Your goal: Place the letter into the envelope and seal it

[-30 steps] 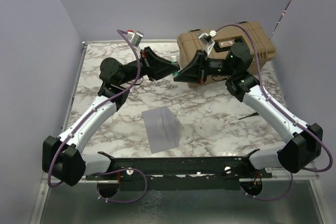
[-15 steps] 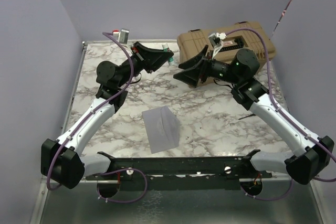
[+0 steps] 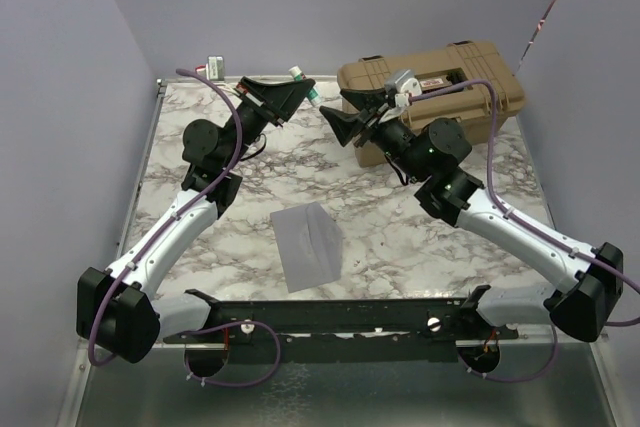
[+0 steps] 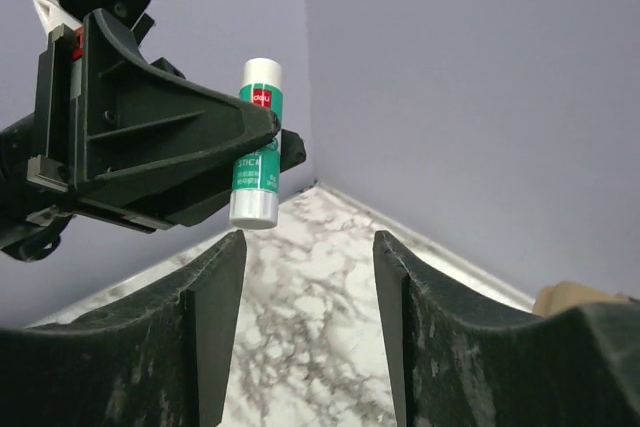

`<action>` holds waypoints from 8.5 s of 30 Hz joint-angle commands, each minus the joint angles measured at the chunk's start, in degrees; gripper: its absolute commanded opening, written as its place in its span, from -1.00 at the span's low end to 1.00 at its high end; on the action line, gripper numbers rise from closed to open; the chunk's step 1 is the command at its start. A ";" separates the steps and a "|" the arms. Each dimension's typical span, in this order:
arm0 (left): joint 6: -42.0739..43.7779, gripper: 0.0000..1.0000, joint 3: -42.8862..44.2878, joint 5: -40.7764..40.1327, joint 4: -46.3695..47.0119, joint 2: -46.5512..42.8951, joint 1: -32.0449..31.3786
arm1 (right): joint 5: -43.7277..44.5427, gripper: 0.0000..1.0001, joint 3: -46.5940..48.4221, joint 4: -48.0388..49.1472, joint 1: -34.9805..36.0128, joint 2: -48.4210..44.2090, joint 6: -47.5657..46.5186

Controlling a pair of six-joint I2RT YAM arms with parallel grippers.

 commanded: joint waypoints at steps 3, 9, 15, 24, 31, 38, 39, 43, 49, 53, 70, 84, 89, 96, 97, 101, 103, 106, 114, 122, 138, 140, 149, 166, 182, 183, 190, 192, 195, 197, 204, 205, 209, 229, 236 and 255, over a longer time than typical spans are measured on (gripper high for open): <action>-1.53 -1.00 1.09 -2.23 1.15 -0.16 -0.04 | 0.03 0.13 -2.95 15.96 1.31 2.28 -13.67; -1.48 -1.00 1.41 -1.79 0.98 0.46 -0.05 | -5.06 0.19 -4.41 20.25 1.96 3.67 -17.52; -1.27 -1.00 1.44 -1.32 0.98 0.59 -0.01 | -4.70 -0.11 -3.87 21.10 2.01 5.06 -17.76; -2.41 -1.00 1.67 -0.71 0.98 0.75 -0.10 | -5.33 -0.10 -3.17 20.82 1.97 6.57 -15.11; -2.31 -1.00 1.96 -0.64 0.98 0.66 -0.05 | -3.46 -0.21 -3.29 23.23 2.01 6.81 -11.87; -2.15 -1.00 2.05 -0.27 0.98 0.66 -0.31 | -2.94 -0.19 -2.44 23.09 2.01 6.70 -9.46; -2.15 -1.00 2.03 -0.29 1.02 0.58 -0.32 | -2.78 -0.18 -2.21 22.81 2.01 6.89 -9.15; -1.88 -1.00 2.72 -0.32 0.98 0.47 -0.34 | -1.28 -0.36 -1.06 21.98 2.01 7.56 -7.09; -1.06 -1.00 3.34 -0.36 1.06 0.34 -0.33 | 1.31 -0.98 1.32 18.96 2.01 7.31 4.84; 1.38 -1.00 5.04 1.38 2.73 0.18 -0.39 | 1.30 -0.99 2.02 16.44 1.92 5.27 17.02; 13.23 -1.00 13.32 13.88 10.83 -2.33 -0.33 | -3.86 -0.99 0.35 13.49 -8.71 -0.39 69.92; 7.27 -1.00 13.30 7.03 14.82 -1.92 -0.33 | 1.95 -0.10 -0.17 9.46 -8.71 -3.39 70.20; 4.51 -1.00 10.50 3.54 14.13 -2.82 -0.32 | -6.65 0.46 -1.53 16.58 -8.75 -3.97 43.87; 1.00 -1.00 9.54 3.07 12.19 -2.99 -0.32 | -23.07 0.47 2.18 11.83 -8.72 -3.38 8.51; 0.49 -1.00 9.38 3.06 11.82 -3.07 -0.33 | -23.20 0.47 2.60 12.01 -8.71 -3.28 4.97; -2.01 -1.00 8.67 3.53 10.06 -2.82 -0.34 | -27.07 0.47 5.67 11.62 -8.56 -2.04 -8.44; -3.49 -1.00 8.22 4.40 9.78 -2.48 -0.36 | -28.53 0.47 6.99 11.38 -8.47 -1.02 -13.44; -5.06 -1.00 7.34 5.11 9.77 -2.33 -0.37 | -30.54 0.40 9.65 8.62 -7.96 0.96 -20.16; -5.34 -1.00 5.81 6.71 10.15 -2.53 -0.49 | -31.05 -0.04 14.03 4.12 -3.20 4.44 -32.19; -3.31 -1.00 5.71 7.78 10.39 -3.48 -0.58 | -28.99 -0.38 14.29 7.58 -0.89 5.67 -30.33; -1.36 -1.00 5.79 8.45 10.56 -3.82 -1.00 | -27.40 -0.51 10.50 13.26 -0.88 4.51 -17.48; -1.34 -1.00 5.76 8.52 10.54 -3.83 -1.01 | -27.36 -0.69 10.36 13.01 -0.88 4.19 -15.77; 11.61 -1.00 5.72 13.40 13.96 -5.42 -1.16 | -24.86 -0.99 14.35 13.40 -0.98 3.83 21.03; 10.74 -1.00 5.98 16.19 20.64 -3.57 -1.11 | -12.75 -0.99 7.20 24.82 -1.41 3.95 71.65; 0.54 -1.00 4.61 14.58 19.91 -2.00 -1.11 | -9.87 0.53 0.76 18.19 -1.33 -4.64 22.96; -0.46 -1.00 4.66 14.76 20.02 -1.76 -1.21 | -9.90 0.54 1.06 16.43 -1.35 -4.87 16.95; -6.17 -1.00 2.91 10.68 19.86 -2.77 -1.19 | -22.31 0.54 1.23 13.22 -1.34 -4.48 -11.52; -8.47 -1.00 2.42 10.16 19.92 -2.64 -1.20 | -24.53 0.52 1.35 13.32 -1.34 -4.21 -15.76; -9.40 -1.00 2.54 11.40 20.12 -2.59 -1.44 | -25.23 0.46 3.04 13.42 -1.34 -2.98 -20.47; -9.84 -1.00 2.46 11.38 20.14 -2.61 -1.54 | -25.82 0.39 4.31 14.14 -1.33 -1.72 -22.81; -10.50 -1.00 2.46 11.43 20.14 -2.39 -1.91 | -29.69 0.28 8.22 11.67 -1.34 1.23 -25.48; -10.42 -1.00 2.20 11.23 20.14 -2.49 -1.90 | -29.73 0.27 8.51 11.98 -1.41 1.49 -25.33; -10.32 -1.00 1.85 10.93 20.14 -2.52 -2.06 | -29.11 0.26 10.15 13.63 -1.41 2.95 -24.71; -10.67 -0.99 2.83 11.79 19.61 -2.61 -2.58 | -30.28 -0.99 14.20 10.06 -1.41 5.01 -25.25; -10.72 -0.49 3.33 10.31 17.33 -2.07 -2.54 | -29.07 -0.99 11.83 8.60 -1.35 3.37 -26.25; -6.79 0.98 11.74 16.87 -6.17 -2.16 1.43 | -35.97 -0.99 9.60 6.70 -9.51 1.15 -10.19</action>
